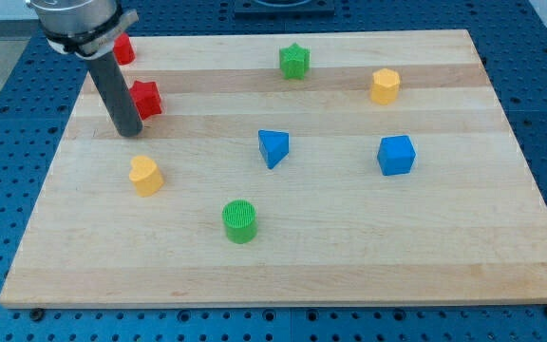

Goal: Slide the red star to the top center

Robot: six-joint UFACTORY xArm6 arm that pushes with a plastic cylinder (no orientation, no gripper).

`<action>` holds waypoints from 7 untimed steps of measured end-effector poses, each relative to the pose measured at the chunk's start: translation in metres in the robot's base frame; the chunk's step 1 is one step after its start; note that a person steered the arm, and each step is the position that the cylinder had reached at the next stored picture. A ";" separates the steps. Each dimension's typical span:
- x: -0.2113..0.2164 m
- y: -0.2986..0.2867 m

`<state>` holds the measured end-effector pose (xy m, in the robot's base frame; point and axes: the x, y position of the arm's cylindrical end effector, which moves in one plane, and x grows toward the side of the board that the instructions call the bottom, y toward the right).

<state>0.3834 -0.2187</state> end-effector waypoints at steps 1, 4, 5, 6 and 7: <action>-0.010 -0.031; -0.071 0.095; -0.085 0.117; -0.077 0.117; -0.065 0.119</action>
<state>0.3189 -0.0995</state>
